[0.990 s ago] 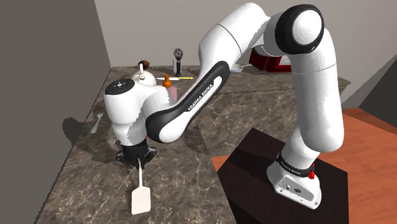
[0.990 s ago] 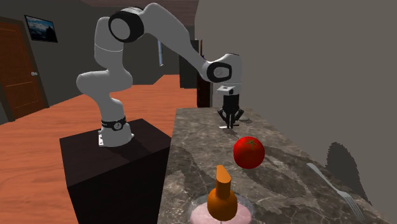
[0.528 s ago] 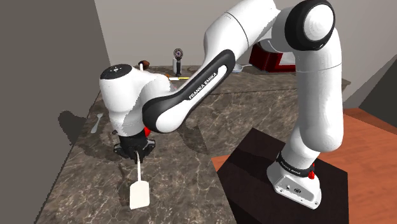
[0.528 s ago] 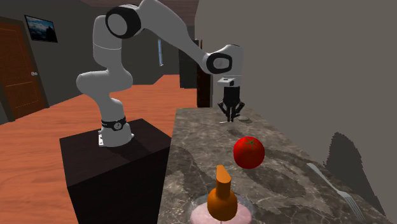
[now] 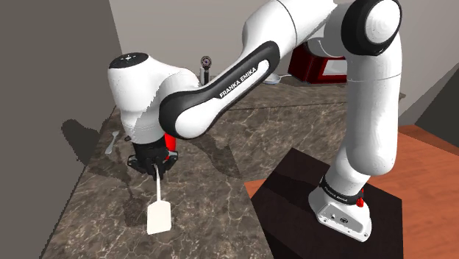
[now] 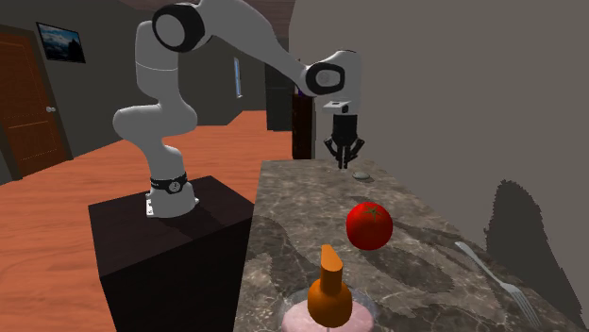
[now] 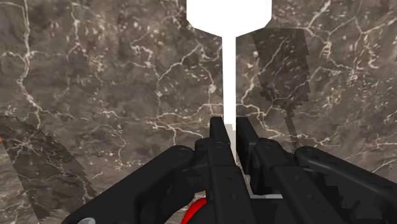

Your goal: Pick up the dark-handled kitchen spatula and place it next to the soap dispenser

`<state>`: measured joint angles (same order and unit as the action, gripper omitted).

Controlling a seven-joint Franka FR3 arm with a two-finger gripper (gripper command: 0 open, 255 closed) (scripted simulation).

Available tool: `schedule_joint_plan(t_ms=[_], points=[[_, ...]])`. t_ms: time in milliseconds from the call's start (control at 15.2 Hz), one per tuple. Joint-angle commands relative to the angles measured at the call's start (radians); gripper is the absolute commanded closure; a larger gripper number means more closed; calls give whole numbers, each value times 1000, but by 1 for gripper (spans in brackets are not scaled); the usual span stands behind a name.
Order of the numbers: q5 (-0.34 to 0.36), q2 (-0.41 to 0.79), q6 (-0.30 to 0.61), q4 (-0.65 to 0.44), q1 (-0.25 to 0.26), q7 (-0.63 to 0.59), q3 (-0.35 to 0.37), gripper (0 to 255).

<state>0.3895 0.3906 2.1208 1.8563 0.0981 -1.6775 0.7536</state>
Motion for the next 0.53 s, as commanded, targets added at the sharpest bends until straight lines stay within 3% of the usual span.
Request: schedule_joint_plan(t_ms=[0,462], points=[[-16,-18,-18,-5,-7,10,9,255],[-58,-61,-93,-50,-21,41,29,255]])
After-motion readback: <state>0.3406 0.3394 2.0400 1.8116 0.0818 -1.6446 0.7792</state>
